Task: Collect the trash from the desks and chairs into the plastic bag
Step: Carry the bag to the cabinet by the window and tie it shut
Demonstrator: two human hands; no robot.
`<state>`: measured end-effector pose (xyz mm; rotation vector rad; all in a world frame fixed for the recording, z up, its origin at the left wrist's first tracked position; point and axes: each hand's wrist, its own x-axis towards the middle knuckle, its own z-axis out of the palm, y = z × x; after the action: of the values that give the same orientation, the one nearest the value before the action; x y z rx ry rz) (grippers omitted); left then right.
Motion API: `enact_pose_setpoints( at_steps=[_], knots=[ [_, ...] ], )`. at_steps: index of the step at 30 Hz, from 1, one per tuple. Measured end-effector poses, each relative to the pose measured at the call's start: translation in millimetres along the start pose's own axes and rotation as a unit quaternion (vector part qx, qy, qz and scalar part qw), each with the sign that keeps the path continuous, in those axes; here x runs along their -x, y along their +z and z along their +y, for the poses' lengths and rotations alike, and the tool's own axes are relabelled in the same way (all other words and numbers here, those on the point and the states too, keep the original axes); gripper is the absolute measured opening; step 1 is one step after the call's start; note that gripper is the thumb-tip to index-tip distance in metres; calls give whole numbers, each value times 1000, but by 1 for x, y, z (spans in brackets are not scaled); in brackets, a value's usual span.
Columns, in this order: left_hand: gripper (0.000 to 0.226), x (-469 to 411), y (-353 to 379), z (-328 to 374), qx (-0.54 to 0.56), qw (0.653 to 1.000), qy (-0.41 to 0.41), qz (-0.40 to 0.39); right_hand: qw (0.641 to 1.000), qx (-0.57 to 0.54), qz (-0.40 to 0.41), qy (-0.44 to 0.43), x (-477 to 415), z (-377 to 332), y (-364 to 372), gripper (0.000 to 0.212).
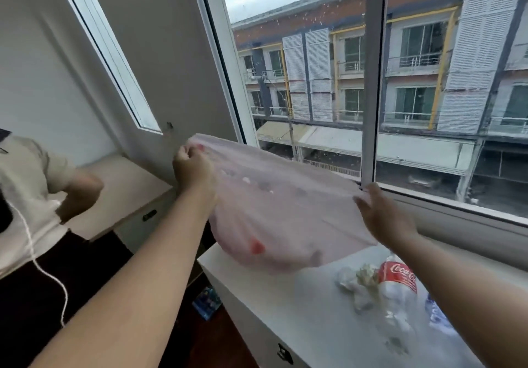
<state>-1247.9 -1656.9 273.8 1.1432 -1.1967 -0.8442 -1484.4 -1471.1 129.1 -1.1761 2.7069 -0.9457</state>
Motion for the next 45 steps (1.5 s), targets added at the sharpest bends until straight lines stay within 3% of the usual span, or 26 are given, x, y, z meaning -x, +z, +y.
enact_pose_setpoints(
  at_steps=[3,6,12,17,21,25,31,36,40,45],
  knots=[
    [24,8,17,-15,-48,993,51,-92,992,36,5,-124,-12,-4,12,76],
    [35,22,31,-33,-74,975,83,-194,981,96,12,-167,-17,-4,29,77],
    [46,53,60,-76,-72,940,101,-318,991,115,42,53,32,44,45,87],
    [40,73,75,-104,-112,910,115,-383,954,209,-66,203,83,53,39,96],
    [44,78,83,-123,-121,897,115,-410,927,192,-122,298,103,52,33,113],
    [44,85,83,-129,-136,887,115,-426,913,151,-126,358,111,43,40,111],
    [46,82,80,-131,-135,888,112,-425,918,164,-112,344,104,48,38,101],
    [45,73,74,-117,-133,893,114,-415,943,120,-93,297,77,31,-2,87],
    [45,53,69,-93,-112,910,102,-386,973,85,-154,149,38,-20,-37,77],
    [42,27,51,-72,-106,915,109,-374,950,150,-269,-47,14,-102,-7,79]
  ],
)
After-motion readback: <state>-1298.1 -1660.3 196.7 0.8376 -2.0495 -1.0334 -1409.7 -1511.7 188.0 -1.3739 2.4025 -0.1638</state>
